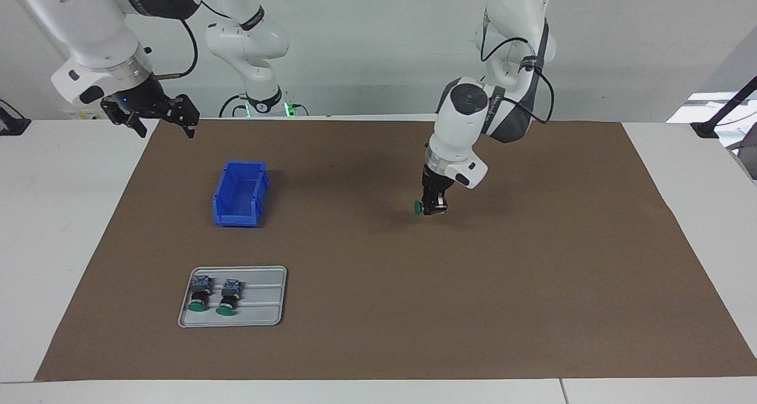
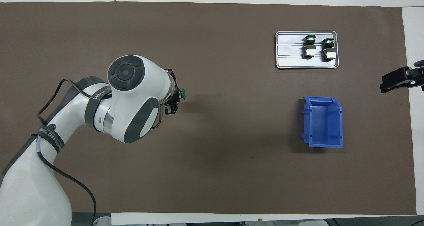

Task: Place and press button with both arms

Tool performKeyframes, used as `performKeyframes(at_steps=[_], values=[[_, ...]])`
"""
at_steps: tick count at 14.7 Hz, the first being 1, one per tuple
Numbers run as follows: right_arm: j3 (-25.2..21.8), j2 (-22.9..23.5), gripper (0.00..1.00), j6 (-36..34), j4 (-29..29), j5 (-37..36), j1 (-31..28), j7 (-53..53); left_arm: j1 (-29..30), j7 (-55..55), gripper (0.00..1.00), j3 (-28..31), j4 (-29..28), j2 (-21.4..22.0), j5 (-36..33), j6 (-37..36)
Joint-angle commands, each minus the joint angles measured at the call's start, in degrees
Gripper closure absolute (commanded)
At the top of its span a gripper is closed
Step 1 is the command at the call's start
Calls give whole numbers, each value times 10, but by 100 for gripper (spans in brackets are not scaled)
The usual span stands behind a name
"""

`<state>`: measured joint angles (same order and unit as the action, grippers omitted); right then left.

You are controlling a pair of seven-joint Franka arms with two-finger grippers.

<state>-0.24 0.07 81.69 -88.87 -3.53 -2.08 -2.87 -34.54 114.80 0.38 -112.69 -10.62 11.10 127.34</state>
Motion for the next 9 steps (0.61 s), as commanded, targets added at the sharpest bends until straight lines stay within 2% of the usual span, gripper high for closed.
performKeyframes(at_steps=[1, 5, 9], values=[[3, -11, 1, 0, -13, 2, -5, -7, 12, -110, 85, -2, -66, 38, 107, 32], [3, -11, 1, 0, -13, 2, -5, -7, 31, -173, 88, -5, -84, 45, 174, 41], [3, -11, 1, 0, -13, 2, -5, -7, 48, -334, 89, -3, -111, 60, 318, 38]])
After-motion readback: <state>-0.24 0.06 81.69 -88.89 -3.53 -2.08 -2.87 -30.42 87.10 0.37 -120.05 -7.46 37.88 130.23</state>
